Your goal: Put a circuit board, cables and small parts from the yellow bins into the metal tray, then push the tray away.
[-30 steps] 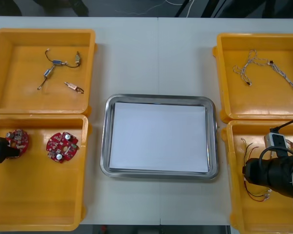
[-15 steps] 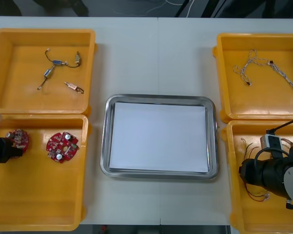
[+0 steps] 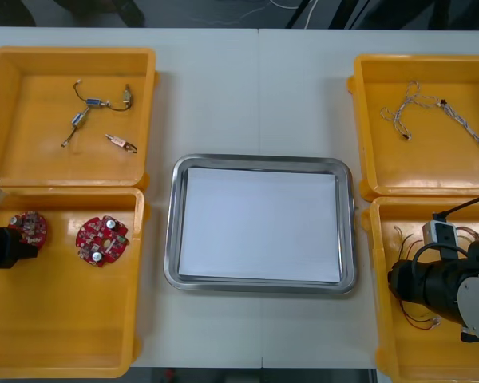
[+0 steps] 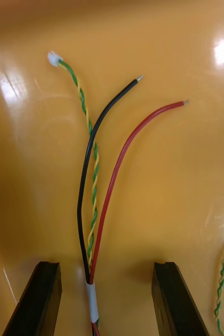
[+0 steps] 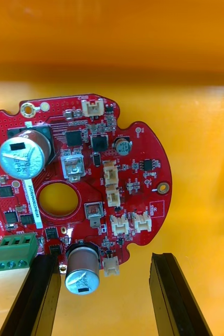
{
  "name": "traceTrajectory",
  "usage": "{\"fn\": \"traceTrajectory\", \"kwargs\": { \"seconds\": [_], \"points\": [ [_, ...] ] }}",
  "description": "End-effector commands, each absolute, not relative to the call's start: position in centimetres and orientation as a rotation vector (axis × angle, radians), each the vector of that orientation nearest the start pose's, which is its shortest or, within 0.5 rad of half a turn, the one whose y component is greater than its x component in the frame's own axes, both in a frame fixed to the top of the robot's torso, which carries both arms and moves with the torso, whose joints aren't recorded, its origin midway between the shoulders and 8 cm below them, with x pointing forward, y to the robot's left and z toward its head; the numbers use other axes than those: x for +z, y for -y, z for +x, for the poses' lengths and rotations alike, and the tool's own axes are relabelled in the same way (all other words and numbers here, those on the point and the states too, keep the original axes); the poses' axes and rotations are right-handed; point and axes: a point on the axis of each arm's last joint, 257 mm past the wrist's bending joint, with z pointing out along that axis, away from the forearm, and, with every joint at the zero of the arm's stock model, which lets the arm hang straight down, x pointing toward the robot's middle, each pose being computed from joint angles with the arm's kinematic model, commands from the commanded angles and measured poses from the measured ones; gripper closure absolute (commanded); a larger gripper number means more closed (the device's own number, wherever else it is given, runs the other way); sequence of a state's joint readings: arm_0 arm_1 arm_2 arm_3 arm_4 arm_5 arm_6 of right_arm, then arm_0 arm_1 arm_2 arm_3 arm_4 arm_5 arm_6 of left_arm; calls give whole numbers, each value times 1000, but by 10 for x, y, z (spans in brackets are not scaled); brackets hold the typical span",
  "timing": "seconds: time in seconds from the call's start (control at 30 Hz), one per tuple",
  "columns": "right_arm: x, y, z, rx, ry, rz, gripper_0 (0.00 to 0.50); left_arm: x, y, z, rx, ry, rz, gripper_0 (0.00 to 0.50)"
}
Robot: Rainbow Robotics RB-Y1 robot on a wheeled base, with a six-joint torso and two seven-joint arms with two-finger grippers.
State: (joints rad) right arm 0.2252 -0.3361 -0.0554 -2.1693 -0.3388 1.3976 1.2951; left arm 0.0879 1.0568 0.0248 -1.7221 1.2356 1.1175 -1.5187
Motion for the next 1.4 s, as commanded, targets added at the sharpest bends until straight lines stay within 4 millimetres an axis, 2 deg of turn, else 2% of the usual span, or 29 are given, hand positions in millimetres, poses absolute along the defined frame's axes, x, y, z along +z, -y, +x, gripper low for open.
{"fn": "traceTrajectory", "kwargs": {
  "seconds": [0.03,0.23,0.27,0.3,0.33,0.9,0.93,0.97,1.0,1.03,1.07,1.23,1.4],
  "points": [
    [-352,294,337,105,-2618,318,0,-280,-427,394,-186,-2651,141,0],
    [-356,292,332,107,-2631,316,0,-283,-426,394,-184,-2647,146,2],
    [-357,292,331,107,-2633,317,0,-283,-426,396,-181,-2641,148,274],
    [-357,292,330,106,-2634,318,0,-284,-425,395,-180,-2642,150,363],
    [-357,292,331,107,-2633,317,0,-284,-426,396,-177,-2641,149,497],
    [-355,293,333,108,-2622,320,0,-283,-423,395,-198,-2641,142,500],
    [-356,293,333,110,-2623,321,53,-283,-422,396,-200,-2639,143,500],
    [-356,293,333,110,-2623,321,53,-282,-421,396,-204,-2639,142,500],
    [-356,293,333,110,-2623,321,267,-282,-422,396,-205,-2639,143,500],
    [-356,293,333,112,-2623,321,267,-280,-420,396,-213,-2638,142,500],
    [-356,293,333,110,-2623,321,500,-279,-419,396,-216,-2637,146,500],
    [-353,298,335,99,-2614,321,500,-271,-415,392,-228,-2653,156,500],
    [-335,315,336,63,-2595,321,500,-263,-413,383,-234,-2681,172,500]
  ]
}}
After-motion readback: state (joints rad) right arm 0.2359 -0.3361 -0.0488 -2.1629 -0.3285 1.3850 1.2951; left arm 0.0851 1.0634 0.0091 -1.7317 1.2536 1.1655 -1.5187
